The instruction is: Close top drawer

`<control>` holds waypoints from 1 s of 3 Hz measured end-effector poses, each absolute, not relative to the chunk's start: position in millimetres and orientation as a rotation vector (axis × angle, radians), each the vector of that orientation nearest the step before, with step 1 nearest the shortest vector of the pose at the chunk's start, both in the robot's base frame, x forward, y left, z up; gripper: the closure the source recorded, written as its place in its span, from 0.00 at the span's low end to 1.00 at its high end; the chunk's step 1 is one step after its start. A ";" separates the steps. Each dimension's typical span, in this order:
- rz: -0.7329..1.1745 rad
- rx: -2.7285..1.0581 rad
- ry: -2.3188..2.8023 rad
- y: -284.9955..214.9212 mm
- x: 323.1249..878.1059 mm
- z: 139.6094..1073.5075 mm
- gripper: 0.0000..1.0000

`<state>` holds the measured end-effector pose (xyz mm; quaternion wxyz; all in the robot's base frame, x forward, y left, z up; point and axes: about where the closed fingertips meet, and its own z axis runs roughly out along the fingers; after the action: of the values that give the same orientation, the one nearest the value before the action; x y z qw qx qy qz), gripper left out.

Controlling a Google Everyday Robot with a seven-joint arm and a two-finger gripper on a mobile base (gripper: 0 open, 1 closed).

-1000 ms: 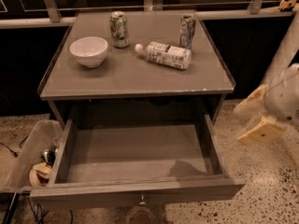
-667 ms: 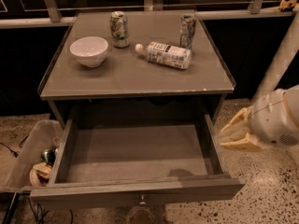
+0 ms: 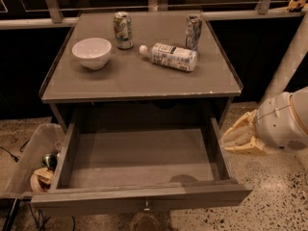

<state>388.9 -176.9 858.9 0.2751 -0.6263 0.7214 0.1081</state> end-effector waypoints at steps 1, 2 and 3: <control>0.308 -1.675 1.927 -165.9 382.4 845.4 1.00; 0.319 -1.659 1.948 -141.4 361.8 804.2 1.00; 0.328 -1.614 2.025 -127.6 334.1 759.5 1.00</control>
Offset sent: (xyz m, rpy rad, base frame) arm -0.0579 0.0656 -0.1212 0.0272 0.0547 -0.0394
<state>334.1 -127.6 759.5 0.2625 -0.5968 0.7485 0.1211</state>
